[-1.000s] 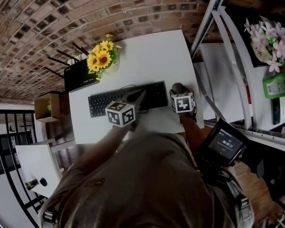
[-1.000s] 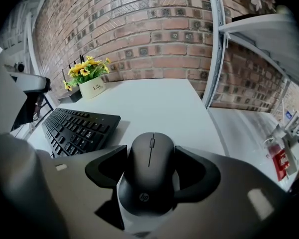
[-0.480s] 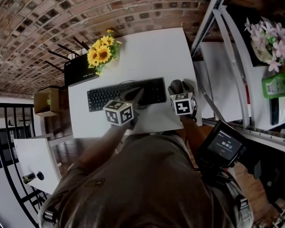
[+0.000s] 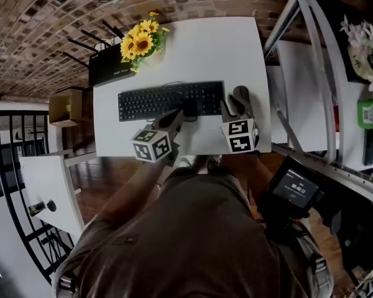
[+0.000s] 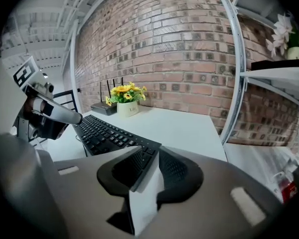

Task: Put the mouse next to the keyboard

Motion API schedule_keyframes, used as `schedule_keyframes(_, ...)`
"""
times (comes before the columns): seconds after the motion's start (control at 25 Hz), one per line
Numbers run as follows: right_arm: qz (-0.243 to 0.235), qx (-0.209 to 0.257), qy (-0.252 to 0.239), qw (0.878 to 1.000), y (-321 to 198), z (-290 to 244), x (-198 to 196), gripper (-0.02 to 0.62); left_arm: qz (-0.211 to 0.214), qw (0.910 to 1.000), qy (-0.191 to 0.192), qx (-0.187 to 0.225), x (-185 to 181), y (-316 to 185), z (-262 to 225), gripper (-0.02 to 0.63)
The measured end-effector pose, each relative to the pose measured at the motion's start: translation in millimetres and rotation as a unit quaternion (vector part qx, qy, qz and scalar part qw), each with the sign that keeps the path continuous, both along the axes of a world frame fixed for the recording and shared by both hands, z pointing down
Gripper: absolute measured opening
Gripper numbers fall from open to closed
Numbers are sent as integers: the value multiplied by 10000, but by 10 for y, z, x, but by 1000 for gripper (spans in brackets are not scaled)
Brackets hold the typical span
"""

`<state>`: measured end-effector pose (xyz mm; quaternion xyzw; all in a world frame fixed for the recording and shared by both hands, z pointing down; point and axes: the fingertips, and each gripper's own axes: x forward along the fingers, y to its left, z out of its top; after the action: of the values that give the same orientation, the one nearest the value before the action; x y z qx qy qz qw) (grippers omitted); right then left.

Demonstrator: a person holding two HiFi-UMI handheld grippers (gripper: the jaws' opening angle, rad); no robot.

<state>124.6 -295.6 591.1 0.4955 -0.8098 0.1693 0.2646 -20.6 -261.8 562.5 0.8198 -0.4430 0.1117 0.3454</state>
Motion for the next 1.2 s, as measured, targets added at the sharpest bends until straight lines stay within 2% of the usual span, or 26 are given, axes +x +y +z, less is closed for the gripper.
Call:
schedule_keyframes(0.16, -155, 27, -244, 9996, 207, -125, -257, 17, -30, 9997, 147, 174, -103, 94, -115, 2)
schedule_keyframes(0.32, -325, 151, -362, 9987, 418, -258, -521, 14, -58, 9989, 272, 381, -258, 236, -243, 2)
schedule_keyframes(0.48, -414, 172, -351, 9984, 748, -354, -806, 14, -111, 9985, 339, 414, -525, 551, -232, 2)
schedule_keyframes(0.76, -382, 290, -358, 9982, 1369, -528, -1211, 14, 22, 9964, 504, 678, -839, 1077, -373, 2)
schedule_keyframes(0.96, -277, 310, -448, 9981, 1770, -619, -1378, 14, 202, 9942, 498, 927, -933, 1431, -479, 2)
schedule_keyframes(1.2, -96, 228, -505, 9984, 2072, -644, -1394, 14, 280, 9925, 432, 1107, -992, 1741, -507, 2)
